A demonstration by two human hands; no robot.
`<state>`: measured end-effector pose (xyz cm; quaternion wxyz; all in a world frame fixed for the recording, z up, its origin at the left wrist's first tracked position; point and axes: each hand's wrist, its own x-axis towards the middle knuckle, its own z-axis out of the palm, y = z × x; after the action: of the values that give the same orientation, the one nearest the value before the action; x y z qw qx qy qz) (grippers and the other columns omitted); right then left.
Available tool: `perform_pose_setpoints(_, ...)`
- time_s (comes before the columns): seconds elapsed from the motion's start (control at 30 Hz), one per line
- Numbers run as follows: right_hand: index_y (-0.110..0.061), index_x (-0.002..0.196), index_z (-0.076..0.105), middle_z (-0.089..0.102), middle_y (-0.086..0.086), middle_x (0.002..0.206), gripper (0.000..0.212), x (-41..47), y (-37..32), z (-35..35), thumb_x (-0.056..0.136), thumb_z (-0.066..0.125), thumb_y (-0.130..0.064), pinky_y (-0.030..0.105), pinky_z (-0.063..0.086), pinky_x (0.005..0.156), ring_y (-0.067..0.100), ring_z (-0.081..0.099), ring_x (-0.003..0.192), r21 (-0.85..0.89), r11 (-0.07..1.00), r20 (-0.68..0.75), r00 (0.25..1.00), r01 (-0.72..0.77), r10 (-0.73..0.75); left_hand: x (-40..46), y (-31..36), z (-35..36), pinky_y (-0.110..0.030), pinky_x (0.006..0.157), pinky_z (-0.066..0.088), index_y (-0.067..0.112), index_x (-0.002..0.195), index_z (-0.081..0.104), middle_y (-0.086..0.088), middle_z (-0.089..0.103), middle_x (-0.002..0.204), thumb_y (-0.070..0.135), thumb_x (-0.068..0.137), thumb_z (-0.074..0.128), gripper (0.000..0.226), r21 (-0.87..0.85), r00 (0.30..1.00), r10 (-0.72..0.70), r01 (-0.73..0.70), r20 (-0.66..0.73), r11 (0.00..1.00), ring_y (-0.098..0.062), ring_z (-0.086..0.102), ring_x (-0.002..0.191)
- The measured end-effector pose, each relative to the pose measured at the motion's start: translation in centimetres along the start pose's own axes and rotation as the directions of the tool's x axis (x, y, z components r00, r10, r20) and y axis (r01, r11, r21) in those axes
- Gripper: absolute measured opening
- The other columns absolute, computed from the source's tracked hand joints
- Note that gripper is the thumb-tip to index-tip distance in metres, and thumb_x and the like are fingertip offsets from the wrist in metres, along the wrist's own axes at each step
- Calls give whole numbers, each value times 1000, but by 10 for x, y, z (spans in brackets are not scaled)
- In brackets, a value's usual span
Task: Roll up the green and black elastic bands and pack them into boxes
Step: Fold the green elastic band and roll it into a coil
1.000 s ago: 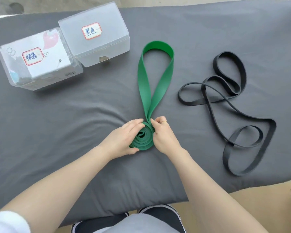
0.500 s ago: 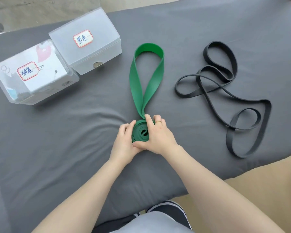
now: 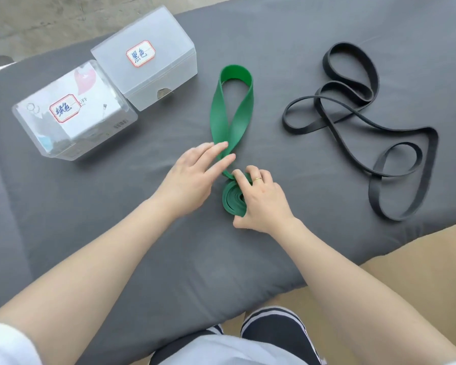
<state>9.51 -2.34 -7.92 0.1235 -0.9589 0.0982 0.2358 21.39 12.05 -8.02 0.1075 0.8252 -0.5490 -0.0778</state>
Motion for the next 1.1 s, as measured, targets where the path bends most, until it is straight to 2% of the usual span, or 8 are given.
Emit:
perform_pose_setpoints(0.17,-22,143,23,29,10,143,99,-7,39,-32,58,70,-44,37,42,85,31,30,128,-110,976,51,982,186,-181,33,11,-25,-51,99,41,16,89,70,-5,66,119,23,30,88,63,269,946,111,-197,304,943,-33,58,115)
perform_pose_setpoints(0.37,-24,142,21,28,5,141,100,-13,70,-55,58,70,-48,34,44,84,28,32,122,-86,984,60,987,153,-149,60,31,-33,-32,70,57,16,58,63,1,59,59,16,39,82,26,277,970,38,-106,240,955,-24,64,70)
perform_pose_setpoints(0.5,-24,142,20,27,4,141,99,-14,67,-59,60,70,-48,34,46,83,27,32,120,-6,987,64,985,164,-163,50,56,-32,-34,102,33,10,103,61,-5,62,105,24,82,54,27,282,906,-144,29,397,959,-26,46,121)
perform_pose_setpoints(0.57,-23,142,20,27,4,141,99,-14,59,-59,60,70,-47,33,45,82,26,32,121,11,982,72,980,188,-188,41,69,-33,-32,92,32,10,112,50,-7,62,112,21,90,42,26,327,823,-326,182,466,927,-27,47,118)
perform_pose_setpoints(0.8,-21,141,20,28,4,139,97,-11,39,-46,61,69,-45,33,43,78,27,31,122,12,980,87,976,199,-200,16,111,-32,-33,67,38,7,112,40,-12,59,111,0,88,41,26,226,479,-707,721,521,655,-32,58,101)
perform_pose_setpoints(0.97,-21,145,17,27,7,142,98,5,34,-39,65,68,-50,35,45,83,28,31,124,-32,950,110,946,311,-306,2,109,-10,-35,70,51,7,98,43,-16,68,98,16,88,46,13,-327,190,-688,942,700,-73,-29,70,74)
perform_pose_setpoints(1.03,-22,146,15,25,8,144,99,16,34,-35,67,68,-49,35,44,85,28,30,126,-52,939,131,934,341,-332,-1,109,-1,-33,66,51,12,89,41,-13,67,95,22,91,48,13,-392,233,-726,918,648,-55,-27,70,70)
perform_pose_setpoints(1.1,-23,147,12,24,7,145,102,28,38,-33,66,69,-48,35,43,87,28,29,127,-88,924,146,922,373,-359,1,107,8,-36,67,48,11,91,41,-12,63,97,25,92,48,16,-315,314,-774,936,550,156,-31,66,81)
